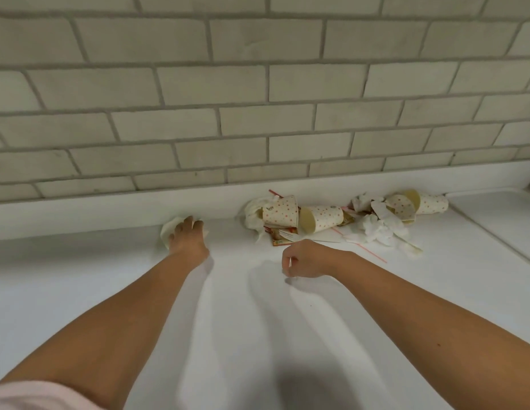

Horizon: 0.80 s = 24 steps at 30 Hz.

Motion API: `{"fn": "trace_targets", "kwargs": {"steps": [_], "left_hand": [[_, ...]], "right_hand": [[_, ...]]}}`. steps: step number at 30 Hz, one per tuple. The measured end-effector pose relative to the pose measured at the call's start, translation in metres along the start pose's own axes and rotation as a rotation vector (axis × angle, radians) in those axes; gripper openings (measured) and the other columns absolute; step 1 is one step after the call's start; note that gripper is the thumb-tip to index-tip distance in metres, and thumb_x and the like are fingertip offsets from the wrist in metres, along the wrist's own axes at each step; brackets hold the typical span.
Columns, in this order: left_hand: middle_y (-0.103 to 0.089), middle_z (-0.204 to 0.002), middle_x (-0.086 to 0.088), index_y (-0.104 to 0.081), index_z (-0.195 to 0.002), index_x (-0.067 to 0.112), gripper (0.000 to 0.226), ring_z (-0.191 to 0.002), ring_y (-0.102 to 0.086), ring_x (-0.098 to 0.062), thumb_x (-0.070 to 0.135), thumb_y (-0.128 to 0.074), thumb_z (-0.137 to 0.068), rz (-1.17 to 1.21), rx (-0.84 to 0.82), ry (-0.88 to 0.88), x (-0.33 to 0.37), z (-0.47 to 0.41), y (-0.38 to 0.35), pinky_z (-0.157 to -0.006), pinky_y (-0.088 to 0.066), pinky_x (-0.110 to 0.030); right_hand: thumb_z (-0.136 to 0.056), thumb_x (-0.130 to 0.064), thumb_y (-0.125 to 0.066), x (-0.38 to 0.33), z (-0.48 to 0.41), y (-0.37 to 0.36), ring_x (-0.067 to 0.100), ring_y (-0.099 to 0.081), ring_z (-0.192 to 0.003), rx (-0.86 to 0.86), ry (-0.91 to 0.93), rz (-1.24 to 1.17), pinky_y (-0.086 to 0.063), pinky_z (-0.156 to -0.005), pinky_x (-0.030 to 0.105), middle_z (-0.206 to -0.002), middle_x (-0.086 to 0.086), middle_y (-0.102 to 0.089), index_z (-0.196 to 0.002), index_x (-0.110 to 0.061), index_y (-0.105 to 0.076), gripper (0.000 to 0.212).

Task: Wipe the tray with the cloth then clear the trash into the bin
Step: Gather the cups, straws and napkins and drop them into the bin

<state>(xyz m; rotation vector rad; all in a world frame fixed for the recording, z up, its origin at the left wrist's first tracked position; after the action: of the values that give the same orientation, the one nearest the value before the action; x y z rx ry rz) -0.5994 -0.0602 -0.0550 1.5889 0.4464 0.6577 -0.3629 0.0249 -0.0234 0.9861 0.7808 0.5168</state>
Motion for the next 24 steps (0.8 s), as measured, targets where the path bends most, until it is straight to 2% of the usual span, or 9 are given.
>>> {"fn": "trace_targets", "kwargs": {"steps": [3, 6, 8, 11, 14, 16, 19, 21, 24], "left_hand": [[-0.014, -0.155, -0.003, -0.022, -0.145, 0.019, 0.066, -0.139, -0.024, -0.029, 0.017, -0.052, -0.087, -0.05, -0.071, 0.002, -0.008, -0.018, -0.005, -0.112, -0.027, -0.042], [-0.025, -0.149, -0.006, -0.02, -0.147, 0.021, 0.066, -0.133, -0.031, -0.031, 0.02, -0.05, -0.088, -0.036, -0.108, 0.035, -0.014, -0.026, -0.013, -0.107, -0.033, -0.041], [-0.034, -0.142, -0.01, -0.025, -0.145, 0.018, 0.059, -0.129, -0.036, -0.031, 0.019, -0.047, -0.089, -0.028, -0.096, 0.054, -0.017, -0.03, -0.018, -0.103, -0.036, -0.04], [-0.038, -0.139, -0.011, -0.032, -0.14, 0.014, 0.05, -0.126, -0.038, -0.032, 0.018, -0.044, -0.091, -0.06, -0.037, 0.031, -0.022, -0.035, -0.027, -0.099, -0.037, -0.039], [-0.037, -0.141, -0.007, -0.034, -0.14, 0.016, 0.047, -0.126, -0.036, -0.03, 0.017, -0.04, -0.093, -0.104, 0.015, -0.016, -0.027, -0.036, -0.033, -0.099, -0.035, -0.038], [-0.037, -0.14, -0.005, -0.034, -0.14, 0.017, 0.046, -0.126, -0.037, -0.029, 0.017, -0.039, -0.094, -0.141, 0.046, -0.044, -0.029, -0.036, -0.037, -0.098, -0.036, -0.037], [-0.039, -0.138, -0.004, -0.036, -0.139, 0.018, 0.045, -0.124, -0.04, -0.026, 0.014, -0.038, -0.095, -0.17, 0.066, -0.078, -0.031, -0.04, -0.04, -0.098, -0.037, -0.036], [-0.042, -0.136, -0.003, -0.039, -0.137, 0.019, 0.042, -0.123, -0.042, -0.025, 0.014, -0.037, -0.095, -0.184, 0.067, -0.095, -0.033, -0.042, -0.042, -0.097, -0.037, -0.035], [-0.049, -0.13, -0.004, -0.05, -0.128, 0.016, 0.035, -0.119, -0.046, -0.025, 0.014, -0.038, -0.096, -0.175, 0.099, -0.123, -0.034, -0.042, -0.043, -0.093, -0.04, -0.035]], "right_hand": [[-0.09, -0.023, -0.058, -0.003, -0.02, 0.006, 0.014, -0.046, -0.09, 0.07, 0.014, 0.025, -0.038, -0.073, 0.022, -0.111, 0.002, -0.05, -0.12, -0.013, -0.057, 0.031], [-0.088, -0.016, -0.059, -0.007, -0.041, 0.013, 0.019, -0.047, -0.094, 0.135, 0.027, 0.08, -0.041, -0.077, 0.026, -0.116, 0.007, -0.051, -0.118, -0.009, -0.057, 0.03], [-0.088, -0.012, -0.056, -0.011, -0.053, 0.018, 0.025, -0.05, -0.097, 0.171, 0.005, 0.096, -0.047, -0.082, 0.032, -0.114, 0.008, -0.045, -0.118, -0.008, -0.055, 0.03], [-0.087, -0.007, -0.054, -0.018, -0.071, 0.024, 0.029, -0.052, -0.103, 0.219, -0.037, 0.107, -0.048, -0.079, 0.034, -0.131, 0.009, -0.032, -0.136, -0.012, -0.04, 0.051], [-0.085, -0.004, -0.057, -0.028, -0.088, 0.025, 0.032, -0.052, -0.108, 0.301, -0.053, 0.147, -0.05, -0.075, 0.036, -0.138, 0.011, -0.025, -0.138, -0.011, -0.034, 0.059], [-0.085, -0.006, -0.059, -0.032, -0.099, 0.024, 0.031, -0.044, -0.119, 0.363, -0.056, 0.166, -0.047, -0.076, 0.038, -0.14, 0.011, -0.023, -0.138, -0.011, -0.032, 0.061], [-0.084, -0.013, -0.062, -0.038, -0.115, 0.027, 0.031, -0.029, -0.13, 0.458, -0.037, 0.301, -0.04, -0.096, 0.04, -0.141, 0.01, -0.025, -0.141, -0.014, -0.028, 0.065], [-0.085, -0.023, -0.063, -0.041, -0.126, 0.027, 0.031, -0.029, -0.129, 0.482, -0.03, 0.426, -0.03, -0.105, 0.04, -0.14, 0.01, -0.029, -0.141, -0.014, -0.027, 0.068], [-0.085, -0.029, -0.062, -0.044, -0.143, 0.022, 0.03, -0.029, -0.131, 0.433, -0.052, 0.536, -0.022, -0.109, 0.043, -0.14, 0.011, -0.034, -0.141, -0.011, -0.027, 0.068]]}}
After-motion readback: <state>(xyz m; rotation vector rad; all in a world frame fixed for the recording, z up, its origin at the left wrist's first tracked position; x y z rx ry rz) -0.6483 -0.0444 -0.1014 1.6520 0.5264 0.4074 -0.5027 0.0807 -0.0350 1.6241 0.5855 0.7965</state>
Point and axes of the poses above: each hand's wrist, its own z-axis away from the middle knuckle, its own y-axis out of the back of the hand, x = y × z, the point moved 2 cm from there along -z, towards the middle knuckle
